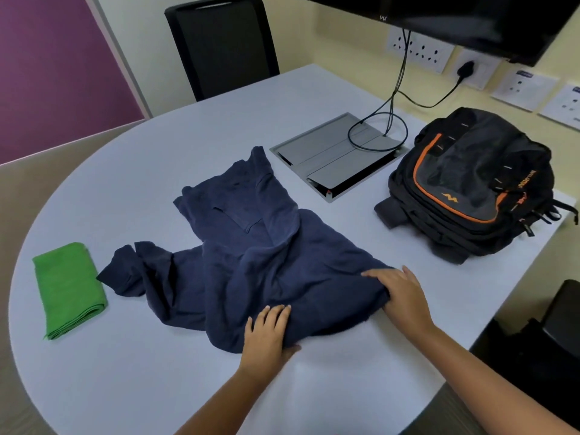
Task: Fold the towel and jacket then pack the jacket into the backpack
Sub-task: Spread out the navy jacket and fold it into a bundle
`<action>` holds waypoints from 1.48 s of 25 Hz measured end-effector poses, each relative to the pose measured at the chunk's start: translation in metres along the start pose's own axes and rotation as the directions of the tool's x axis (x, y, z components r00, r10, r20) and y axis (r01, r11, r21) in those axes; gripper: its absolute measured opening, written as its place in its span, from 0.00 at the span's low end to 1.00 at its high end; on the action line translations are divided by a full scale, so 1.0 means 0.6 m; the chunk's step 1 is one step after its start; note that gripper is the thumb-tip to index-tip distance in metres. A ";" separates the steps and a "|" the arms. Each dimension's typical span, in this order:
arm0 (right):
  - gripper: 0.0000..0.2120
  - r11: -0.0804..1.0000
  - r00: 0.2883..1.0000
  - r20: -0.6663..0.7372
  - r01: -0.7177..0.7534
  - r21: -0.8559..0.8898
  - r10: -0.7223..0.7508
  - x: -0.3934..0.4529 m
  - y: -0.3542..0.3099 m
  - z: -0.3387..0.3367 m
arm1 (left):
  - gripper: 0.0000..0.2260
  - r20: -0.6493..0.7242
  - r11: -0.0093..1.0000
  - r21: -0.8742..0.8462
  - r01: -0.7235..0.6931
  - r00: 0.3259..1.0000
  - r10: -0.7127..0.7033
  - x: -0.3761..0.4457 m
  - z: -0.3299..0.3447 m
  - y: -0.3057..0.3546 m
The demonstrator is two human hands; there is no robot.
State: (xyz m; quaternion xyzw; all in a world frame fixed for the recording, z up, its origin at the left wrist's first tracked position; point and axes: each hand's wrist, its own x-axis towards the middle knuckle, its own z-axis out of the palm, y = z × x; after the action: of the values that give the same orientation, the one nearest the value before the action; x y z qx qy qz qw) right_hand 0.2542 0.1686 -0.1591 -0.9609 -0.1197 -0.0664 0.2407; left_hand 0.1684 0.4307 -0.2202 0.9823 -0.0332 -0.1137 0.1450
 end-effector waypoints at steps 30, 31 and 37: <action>0.17 0.969 0.741 -0.630 0.229 -0.090 -0.234 0.431 -0.424 -0.653 | 0.15 -0.981 0.972 0.005 -0.236 0.187 0.050 0.029 -0.859 0.005; 0.19 0.969 0.668 -0.702 0.173 -0.177 -0.247 0.431 -0.406 -0.660 | 0.15 -0.970 0.966 0.050 -0.254 0.219 0.108 0.030 -0.864 0.010; 0.20 0.892 0.466 -0.762 0.269 -0.363 -0.451 0.384 -0.413 -0.657 | 0.06 -0.848 0.885 -0.007 -0.466 0.471 0.242 0.028 -0.859 -0.018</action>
State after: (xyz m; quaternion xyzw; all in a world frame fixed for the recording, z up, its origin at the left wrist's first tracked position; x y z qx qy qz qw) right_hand 0.3838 0.2375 0.3395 -0.7839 -0.1853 -0.5721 0.1547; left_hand 0.3047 0.5821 0.2533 0.8635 -0.1513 0.3914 0.2798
